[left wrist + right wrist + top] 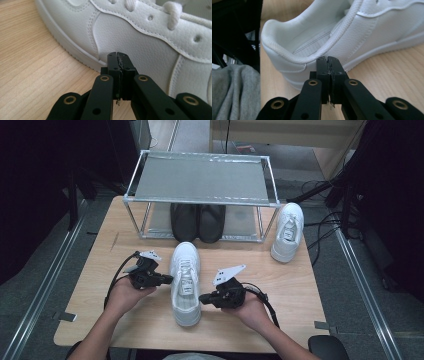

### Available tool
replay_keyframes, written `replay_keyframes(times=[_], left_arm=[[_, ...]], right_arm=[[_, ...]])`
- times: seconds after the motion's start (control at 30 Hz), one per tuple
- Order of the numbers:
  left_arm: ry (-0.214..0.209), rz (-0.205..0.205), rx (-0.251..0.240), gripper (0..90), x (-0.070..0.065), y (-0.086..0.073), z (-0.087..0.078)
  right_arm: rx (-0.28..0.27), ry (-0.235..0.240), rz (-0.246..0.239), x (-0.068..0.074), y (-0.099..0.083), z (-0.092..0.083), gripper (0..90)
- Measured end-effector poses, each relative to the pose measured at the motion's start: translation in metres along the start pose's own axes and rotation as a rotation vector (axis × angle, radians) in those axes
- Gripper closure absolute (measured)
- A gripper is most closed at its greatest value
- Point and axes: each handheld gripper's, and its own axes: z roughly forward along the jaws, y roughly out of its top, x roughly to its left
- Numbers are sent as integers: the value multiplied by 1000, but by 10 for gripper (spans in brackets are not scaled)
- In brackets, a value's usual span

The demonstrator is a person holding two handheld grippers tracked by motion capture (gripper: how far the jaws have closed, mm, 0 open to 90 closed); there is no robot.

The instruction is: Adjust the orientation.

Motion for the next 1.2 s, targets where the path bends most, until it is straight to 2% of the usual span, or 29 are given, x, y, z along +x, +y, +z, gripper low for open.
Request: replay_keyframes(times=[0.07, 0.1, 0.2, 0.3, 0.37, 0.53, 0.67, 0.87, 1.03, 1.2], left_arm=[[-1, -2, -2, 898, 0, 1, 1], [4, 16, 7, 898, -1, 3, 2], [6, 16, 9, 889, -1, 4, 2], [20, 11, 3, 805, 2, 4, 0], [11, 2, -11, 777, 5, 5, -1], [10, 27, -31, 663, 5, 8, -5], [-4, 25, -49, 588, 9, 7, -9], [15, 22, -63, 491, 13, 5, -10], [36, 40, -61, 455, 12, 1, -11], [42, 32, -72, 428, 12, -4, -12]], right_arm=[[-1, 3, -1, 2, 0, 1, 873], [-3, 7, -8, 5, 0, 3, 874], [-6, -1, -17, 9, 0, 5, 874], [-7, -3, -10, 6, 0, 2, 849], [-25, -14, 5, 2, 1, -4, 827], [-53, -55, 25, -11, -2, -18, 738], [-64, -83, 53, -22, -5, -28, 694], [-88, -120, 65, -33, -7, -39, 653], [-101, -147, 77, -43, -7, -46, 636], [-117, -170, 88, -52, -8, -53, 601]])
